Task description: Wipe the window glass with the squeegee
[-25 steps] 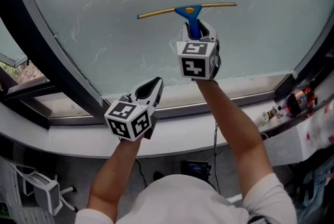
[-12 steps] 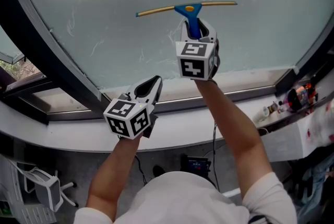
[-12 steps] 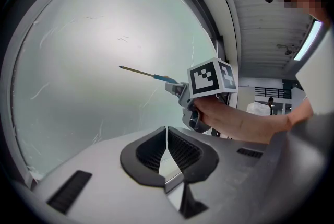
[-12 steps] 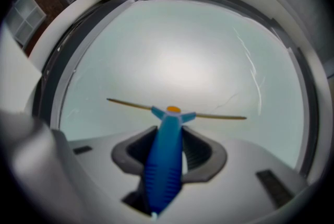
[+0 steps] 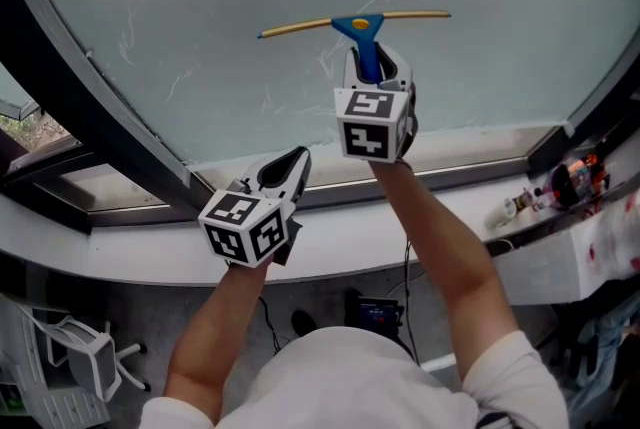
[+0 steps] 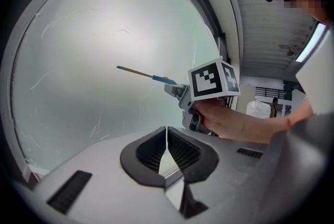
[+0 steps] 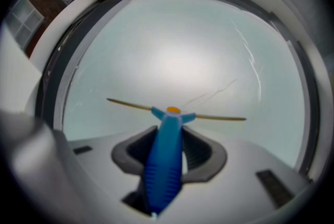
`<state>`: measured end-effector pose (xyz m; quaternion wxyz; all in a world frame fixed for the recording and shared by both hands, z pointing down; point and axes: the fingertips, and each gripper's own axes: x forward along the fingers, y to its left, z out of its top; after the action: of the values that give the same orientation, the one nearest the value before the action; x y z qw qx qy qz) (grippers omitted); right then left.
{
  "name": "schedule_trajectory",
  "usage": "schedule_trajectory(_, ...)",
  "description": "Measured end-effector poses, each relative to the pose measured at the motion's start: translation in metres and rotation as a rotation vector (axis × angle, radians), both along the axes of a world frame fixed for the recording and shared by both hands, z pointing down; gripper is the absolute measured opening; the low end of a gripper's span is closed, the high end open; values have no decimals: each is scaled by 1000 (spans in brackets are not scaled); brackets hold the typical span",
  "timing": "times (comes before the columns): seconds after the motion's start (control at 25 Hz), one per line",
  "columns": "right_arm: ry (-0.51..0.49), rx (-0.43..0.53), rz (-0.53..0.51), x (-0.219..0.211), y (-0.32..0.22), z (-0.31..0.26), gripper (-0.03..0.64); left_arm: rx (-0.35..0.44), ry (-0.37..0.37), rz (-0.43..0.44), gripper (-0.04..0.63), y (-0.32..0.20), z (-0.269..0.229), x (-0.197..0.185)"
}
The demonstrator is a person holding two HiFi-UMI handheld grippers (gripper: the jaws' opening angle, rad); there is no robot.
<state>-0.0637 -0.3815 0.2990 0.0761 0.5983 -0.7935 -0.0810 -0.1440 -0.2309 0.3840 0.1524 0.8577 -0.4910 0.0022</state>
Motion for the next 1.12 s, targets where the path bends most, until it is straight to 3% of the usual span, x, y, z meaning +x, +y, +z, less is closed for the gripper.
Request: schedule_trajectory(1.12,20,-103,-1,2,3,72,155,-84,8,12,34,0,41,10)
